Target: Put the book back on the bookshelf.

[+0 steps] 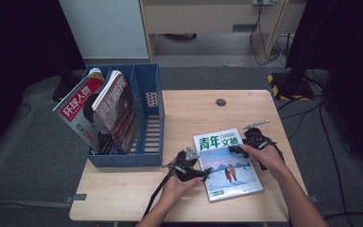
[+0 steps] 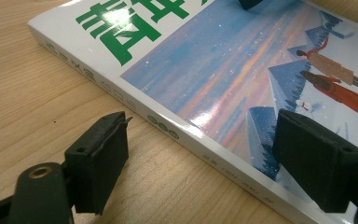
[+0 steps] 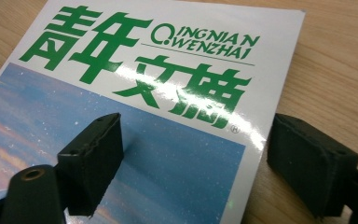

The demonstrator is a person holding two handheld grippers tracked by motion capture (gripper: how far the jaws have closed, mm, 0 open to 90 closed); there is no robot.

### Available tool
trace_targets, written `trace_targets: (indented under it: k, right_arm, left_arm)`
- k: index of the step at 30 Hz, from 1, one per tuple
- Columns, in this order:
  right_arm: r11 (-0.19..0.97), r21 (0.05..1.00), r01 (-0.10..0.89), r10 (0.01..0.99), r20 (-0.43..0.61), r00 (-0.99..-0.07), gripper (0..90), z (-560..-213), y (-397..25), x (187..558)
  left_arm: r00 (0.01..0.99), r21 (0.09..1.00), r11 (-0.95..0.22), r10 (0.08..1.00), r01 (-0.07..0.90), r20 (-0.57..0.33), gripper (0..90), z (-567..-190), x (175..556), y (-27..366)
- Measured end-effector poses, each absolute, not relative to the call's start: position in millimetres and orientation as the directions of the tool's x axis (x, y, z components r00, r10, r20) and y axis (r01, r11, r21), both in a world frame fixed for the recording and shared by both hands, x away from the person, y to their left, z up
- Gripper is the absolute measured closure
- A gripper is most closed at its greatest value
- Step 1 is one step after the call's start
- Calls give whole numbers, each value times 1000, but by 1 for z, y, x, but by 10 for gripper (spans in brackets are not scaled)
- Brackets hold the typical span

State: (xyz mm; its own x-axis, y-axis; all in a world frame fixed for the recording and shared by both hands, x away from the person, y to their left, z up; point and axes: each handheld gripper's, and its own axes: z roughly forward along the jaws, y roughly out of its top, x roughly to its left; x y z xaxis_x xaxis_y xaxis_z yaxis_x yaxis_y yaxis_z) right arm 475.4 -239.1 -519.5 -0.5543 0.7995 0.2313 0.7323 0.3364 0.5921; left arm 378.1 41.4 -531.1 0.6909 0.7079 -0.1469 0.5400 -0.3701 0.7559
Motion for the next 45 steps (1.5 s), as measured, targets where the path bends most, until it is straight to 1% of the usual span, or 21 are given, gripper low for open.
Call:
trace_targets:
  k: [2, 8, 13, 14, 15, 16, 21, 25, 26, 27, 29, 31, 32, 34, 37, 40, 43, 45]
  right_arm:
    - [329, 589, 738, 799, 243, -550, 146, -520, -238, 475]
    - [322, 585, 744, 796, 258, -547, 149, -519, -239, 475]
    - [317, 586, 746, 800, 257, -543, 224, -518, -243, 472]
    - [316, 588, 744, 799, 257, -543, 259, -518, -244, 470]
    - [316, 588, 744, 799, 257, -543, 259, -518, -244, 470]
    - [323, 592, 738, 798, 248, -548, 295, -516, -243, 468]
    - [328, 592, 736, 789, 257, -559, 337, -511, -241, 464]
    - [323, 621, 714, 770, 267, -580, 382, -501, -241, 460]
    - [312, 625, 715, 757, 292, -585, 418, -498, -242, 460]
    - [305, 630, 714, 735, 321, -597, 422, -494, -243, 458]
    - [335, 647, 685, 710, 305, -635, 442, -488, -239, 455]
    - [367, 627, 687, 696, 304, -650, 446, -485, -234, 453]
    - [424, 602, 677, 665, 300, -684, 451, -488, -227, 451]
    - [452, 588, 670, 669, 274, -691, 433, -492, -220, 450]
    - [463, 572, 677, 682, 258, -685, 432, -494, -219, 453]
    - [452, 559, 696, 682, 286, -673, 455, -492, -222, 458]
    - [454, 556, 696, 672, 299, -677, 460, -491, -222, 463]
    - [441, 571, 693, 666, 309, -679, 457, -489, -220, 469]
  left_arm:
    - [690, 757, -368, 709, 540, -147, 176, -531, 378, 41]
    - [690, 756, -365, 708, 543, -153, 177, -532, 378, 42]
    - [691, 753, -363, 705, 549, -163, 177, -532, 379, 42]
    - [692, 753, -364, 703, 548, -164, 177, -532, 379, 42]
    - [692, 753, -364, 703, 548, -164, 177, -532, 379, 42]
    - [693, 754, -366, 703, 546, -162, 177, -532, 379, 42]
    - [697, 754, -372, 700, 541, -155, 176, -532, 378, 42]
    - [697, 754, -375, 701, 539, -150, 173, -531, 378, 41]
    - [695, 756, -371, 702, 540, -152, 174, -532, 378, 41]
    - [695, 756, -370, 703, 540, -152, 174, -532, 378, 41]
    - [694, 756, -370, 703, 540, -152, 174, -532, 378, 41]
    - [694, 756, -370, 703, 540, -152, 174, -532, 378, 41]
    - [695, 756, -370, 703, 540, -152, 174, -532, 378, 41]
    - [695, 756, -370, 703, 540, -152, 174, -532, 378, 41]
    - [695, 757, -370, 702, 539, -152, 173, -532, 378, 41]
    - [697, 757, -369, 701, 539, -154, 172, -532, 378, 41]
    - [697, 757, -370, 700, 539, -154, 172, -532, 378, 41]
    - [697, 757, -370, 700, 539, -154, 172, -532, 378, 41]
